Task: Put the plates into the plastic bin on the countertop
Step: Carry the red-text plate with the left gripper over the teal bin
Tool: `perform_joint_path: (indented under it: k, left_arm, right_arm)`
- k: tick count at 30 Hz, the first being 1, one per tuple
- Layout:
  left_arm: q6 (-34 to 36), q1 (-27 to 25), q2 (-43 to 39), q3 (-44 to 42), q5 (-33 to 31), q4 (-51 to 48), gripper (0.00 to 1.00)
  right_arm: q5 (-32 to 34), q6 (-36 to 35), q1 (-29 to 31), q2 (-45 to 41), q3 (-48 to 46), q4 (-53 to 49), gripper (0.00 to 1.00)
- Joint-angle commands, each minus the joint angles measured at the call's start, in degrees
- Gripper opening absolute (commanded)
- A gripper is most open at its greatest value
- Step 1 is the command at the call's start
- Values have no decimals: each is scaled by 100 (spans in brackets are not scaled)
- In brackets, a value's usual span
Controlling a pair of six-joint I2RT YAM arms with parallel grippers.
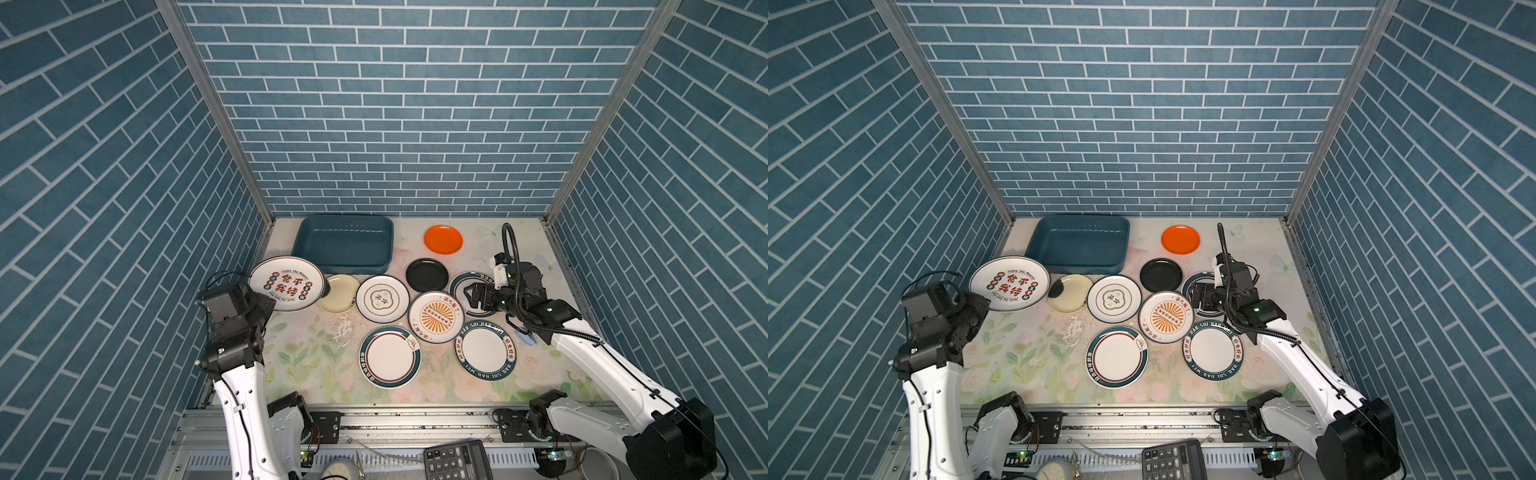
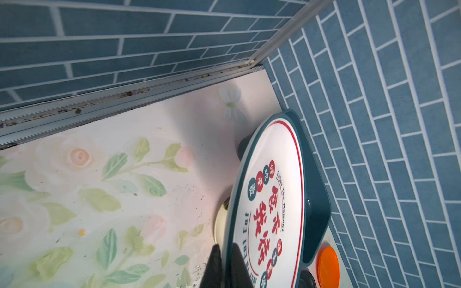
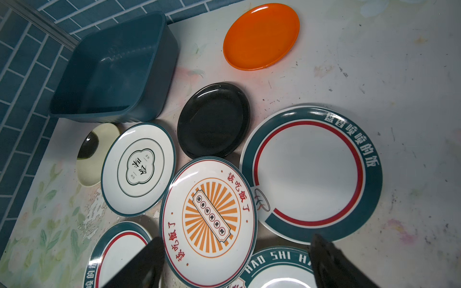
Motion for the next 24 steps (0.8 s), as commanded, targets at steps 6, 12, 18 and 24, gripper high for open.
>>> perform_joint_path:
  k: [6, 12, 18, 24]
  left_arm:
    - [-186, -1313, 843, 543, -763, 901, 0]
    - [26, -2081, 1626, 1128, -1791, 1199, 0]
    - [210, -2389, 2844, 1949, -1967, 1408, 0]
    - [615, -2495, 3938, 2755, -2316, 1453, 0]
  right_arm:
    - [212, 95, 24, -190, -73, 74, 91]
    - [396, 19, 24, -332, -104, -110, 92]
    - [576, 19, 23, -533, -232, -176, 92]
    - [843, -85, 23, -665, -230, -375, 93]
